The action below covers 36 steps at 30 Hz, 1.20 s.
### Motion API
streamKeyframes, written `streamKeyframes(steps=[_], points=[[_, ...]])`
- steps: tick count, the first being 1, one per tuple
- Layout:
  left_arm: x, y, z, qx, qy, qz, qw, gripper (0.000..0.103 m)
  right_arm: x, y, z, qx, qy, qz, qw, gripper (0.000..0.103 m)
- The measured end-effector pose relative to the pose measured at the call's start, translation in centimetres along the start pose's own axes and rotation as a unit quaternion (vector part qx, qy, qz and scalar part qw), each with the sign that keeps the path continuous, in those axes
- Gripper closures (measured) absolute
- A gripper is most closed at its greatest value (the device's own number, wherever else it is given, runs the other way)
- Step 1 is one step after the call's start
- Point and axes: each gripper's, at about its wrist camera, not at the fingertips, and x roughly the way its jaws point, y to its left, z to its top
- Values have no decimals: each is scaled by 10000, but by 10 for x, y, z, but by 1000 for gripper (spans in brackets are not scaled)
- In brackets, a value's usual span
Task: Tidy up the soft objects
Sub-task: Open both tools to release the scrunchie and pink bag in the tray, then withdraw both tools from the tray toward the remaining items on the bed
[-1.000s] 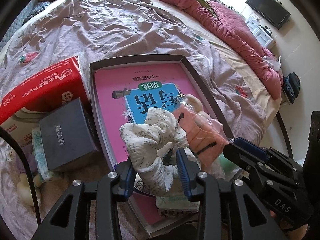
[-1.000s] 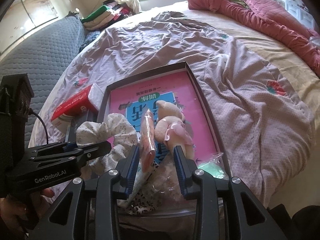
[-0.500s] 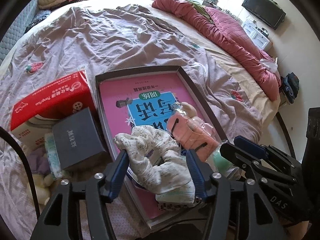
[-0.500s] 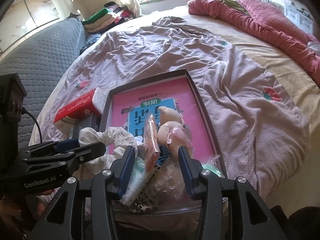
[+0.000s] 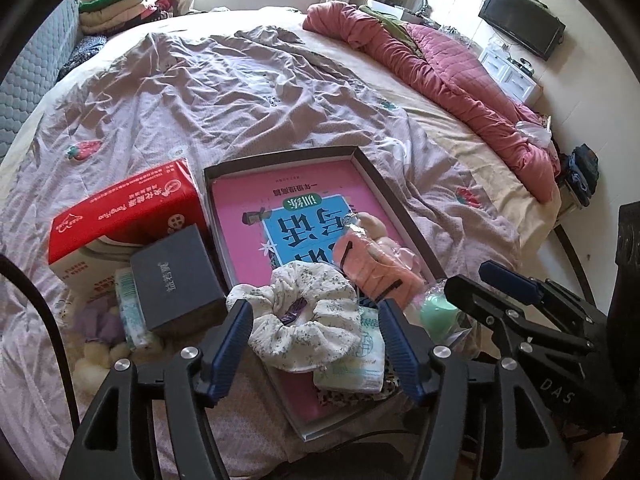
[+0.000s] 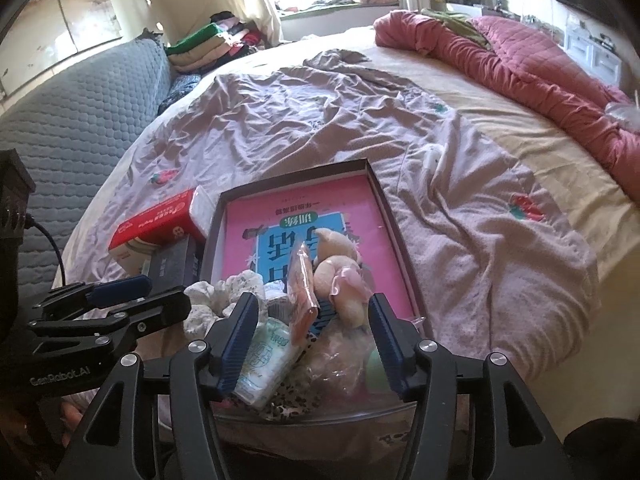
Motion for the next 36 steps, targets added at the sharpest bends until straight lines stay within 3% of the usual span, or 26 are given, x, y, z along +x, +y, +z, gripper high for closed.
streamKeyframes(steps=[17, 36], points=[[-32, 6, -15, 34, -205, 136, 9997, 38, -26, 21, 2, -188, -250, -18, 9995, 41], [-79, 63, -37, -450, -459, 368, 9973, 38, -43, 76, 3, -682, -433, 210, 9965, 41]])
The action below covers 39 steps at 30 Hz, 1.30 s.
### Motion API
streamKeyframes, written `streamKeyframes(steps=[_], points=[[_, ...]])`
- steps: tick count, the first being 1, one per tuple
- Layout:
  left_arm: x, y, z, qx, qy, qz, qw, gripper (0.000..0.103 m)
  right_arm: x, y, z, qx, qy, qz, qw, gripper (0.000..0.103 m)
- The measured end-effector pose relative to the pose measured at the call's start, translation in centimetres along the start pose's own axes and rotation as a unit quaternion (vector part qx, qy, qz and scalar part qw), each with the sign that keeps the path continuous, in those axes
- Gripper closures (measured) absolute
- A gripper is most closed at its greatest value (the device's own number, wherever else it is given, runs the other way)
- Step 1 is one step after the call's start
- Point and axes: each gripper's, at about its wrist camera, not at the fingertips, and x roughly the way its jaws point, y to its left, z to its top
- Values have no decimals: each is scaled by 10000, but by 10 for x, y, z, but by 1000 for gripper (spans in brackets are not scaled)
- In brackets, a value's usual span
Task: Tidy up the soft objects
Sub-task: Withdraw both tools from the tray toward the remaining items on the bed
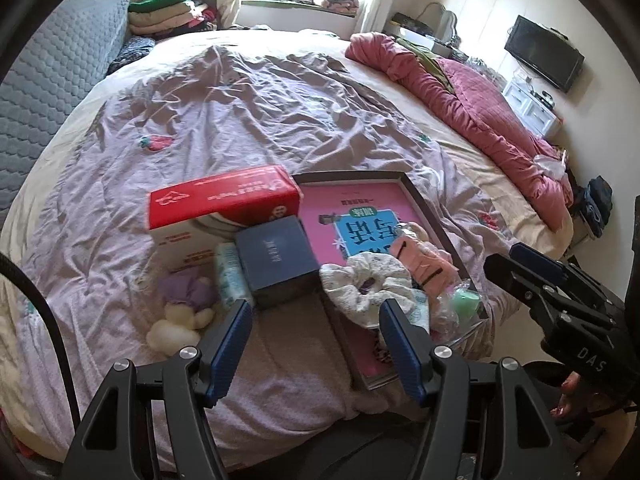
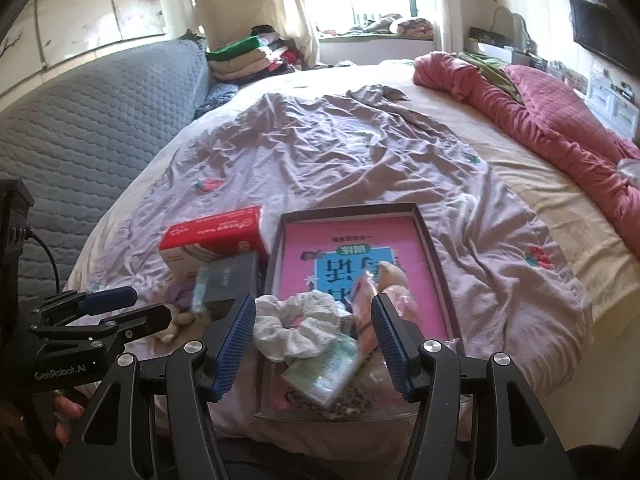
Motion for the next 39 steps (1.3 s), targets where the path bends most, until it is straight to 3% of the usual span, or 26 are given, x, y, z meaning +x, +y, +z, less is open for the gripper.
streamKeyframes(steps=[21, 29, 39], points=[[-26, 106, -40, -840, -7, 435, 9955, 38, 10, 80, -11, -402, 54, 655, 9970, 41], [-17, 122, -50, -859, 117, 519, 9949, 38, 28, 102, -21, -440, 235, 827, 9953, 41], [22, 125, -50, -703, 496, 543, 9948, 38, 58, 114, -37, -380, 536, 928, 9935, 41]])
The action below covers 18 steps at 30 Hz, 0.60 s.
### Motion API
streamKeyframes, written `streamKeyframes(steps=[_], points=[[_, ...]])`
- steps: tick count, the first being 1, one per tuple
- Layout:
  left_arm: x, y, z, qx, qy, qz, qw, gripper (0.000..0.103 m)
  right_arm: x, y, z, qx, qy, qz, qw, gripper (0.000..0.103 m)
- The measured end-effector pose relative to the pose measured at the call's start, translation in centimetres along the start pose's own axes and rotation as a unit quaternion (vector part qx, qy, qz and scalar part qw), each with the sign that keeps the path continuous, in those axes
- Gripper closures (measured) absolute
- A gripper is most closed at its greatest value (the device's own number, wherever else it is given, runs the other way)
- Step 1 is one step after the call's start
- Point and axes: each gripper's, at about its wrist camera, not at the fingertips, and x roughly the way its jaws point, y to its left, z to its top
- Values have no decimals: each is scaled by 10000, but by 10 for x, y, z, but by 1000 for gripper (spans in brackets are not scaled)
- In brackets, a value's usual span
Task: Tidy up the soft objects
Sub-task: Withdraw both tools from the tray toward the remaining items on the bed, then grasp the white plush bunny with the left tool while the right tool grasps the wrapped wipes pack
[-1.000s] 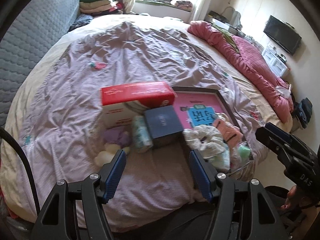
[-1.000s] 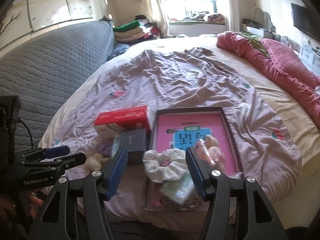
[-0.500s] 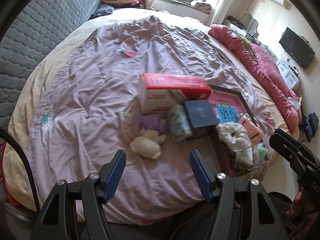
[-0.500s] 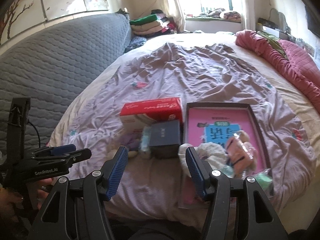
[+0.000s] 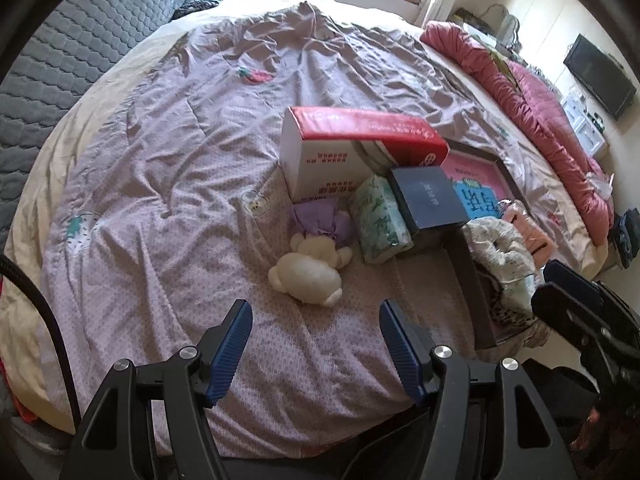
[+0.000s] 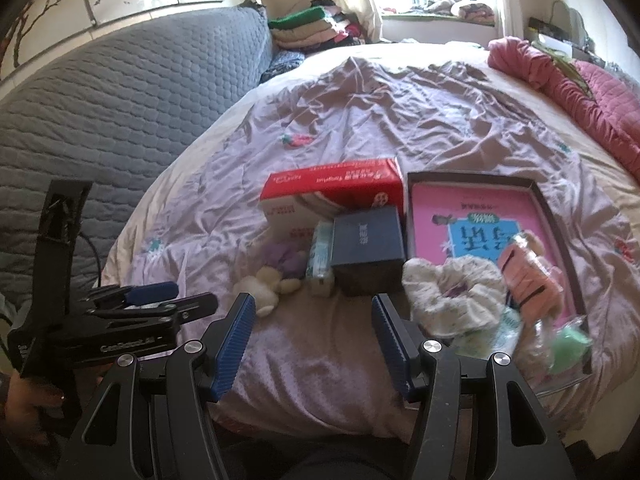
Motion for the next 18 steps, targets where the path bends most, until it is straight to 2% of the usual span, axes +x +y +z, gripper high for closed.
streamKeyframes(steps=[12, 18], points=[[68, 1, 20, 27, 484, -42, 9988, 38, 36, -1, -9, 54, 276, 13, 9996, 41], [98, 5, 27, -1, 674, 79, 9977, 38, 56, -7, -10, 169, 384, 37, 9991, 41]])
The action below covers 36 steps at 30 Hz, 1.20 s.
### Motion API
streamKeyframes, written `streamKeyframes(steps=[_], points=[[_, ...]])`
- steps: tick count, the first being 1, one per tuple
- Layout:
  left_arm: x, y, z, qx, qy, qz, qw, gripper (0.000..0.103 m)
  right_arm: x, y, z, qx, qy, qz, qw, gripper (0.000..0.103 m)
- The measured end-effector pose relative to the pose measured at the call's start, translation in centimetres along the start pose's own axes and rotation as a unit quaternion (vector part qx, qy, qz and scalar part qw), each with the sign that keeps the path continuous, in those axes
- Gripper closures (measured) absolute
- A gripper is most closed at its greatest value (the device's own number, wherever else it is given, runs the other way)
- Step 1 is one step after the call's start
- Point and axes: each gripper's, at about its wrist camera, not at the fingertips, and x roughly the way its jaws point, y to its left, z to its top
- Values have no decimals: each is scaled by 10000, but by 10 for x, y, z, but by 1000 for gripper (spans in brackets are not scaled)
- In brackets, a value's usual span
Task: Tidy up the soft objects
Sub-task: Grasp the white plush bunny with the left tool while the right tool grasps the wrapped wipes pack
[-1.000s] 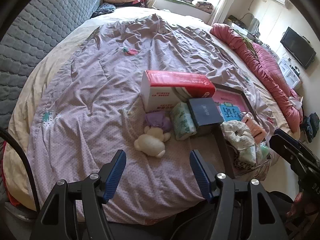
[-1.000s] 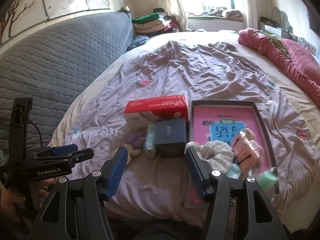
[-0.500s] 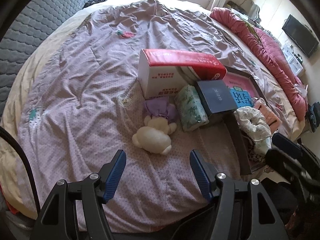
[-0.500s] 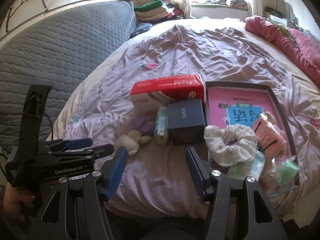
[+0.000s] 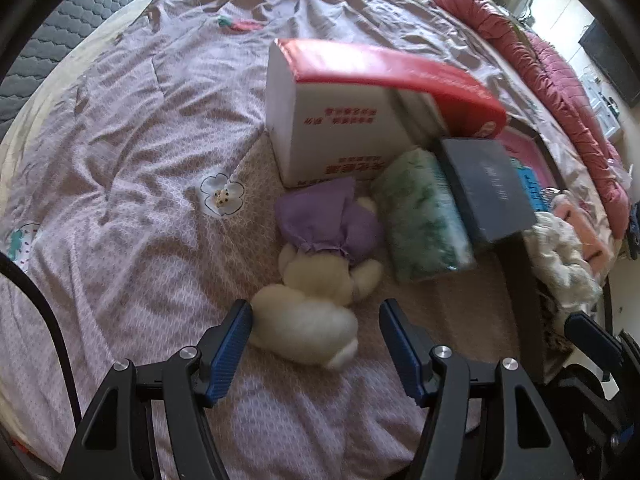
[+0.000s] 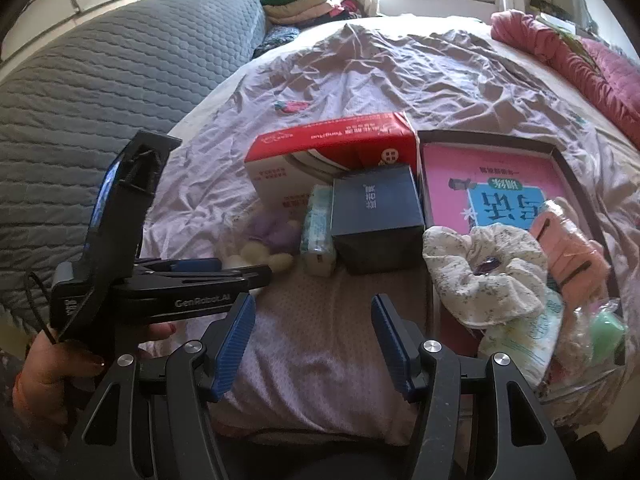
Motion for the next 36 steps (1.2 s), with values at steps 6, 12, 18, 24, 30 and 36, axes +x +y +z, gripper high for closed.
streamKeyframes(steps=[6, 12, 18, 24, 30, 36], points=[[14, 12, 5, -178, 12, -165, 9997, 38, 23, -3, 2, 227, 45, 181, 9996, 41], [14, 22, 7, -102, -114, -372, 9992, 49, 46, -15, 3, 808, -63, 363, 9960, 41], [8, 38, 4, -243, -188, -819, 9962, 52, 64, -13, 6, 909, -198, 181, 9955, 51], [0, 44, -1, -265, -237, -970, 9946, 52, 78, -3, 12, 952, -375, 94, 9947, 55], [-13, 55, 1, -328, -367, -978, 9940, 52, 82, 14, 19, 677, -538, -26, 9963, 56], [-27, 73, -1, -513, -518, -1022, 9921, 52, 95, 19, 27, 596, -482, -387, 9963, 56]])
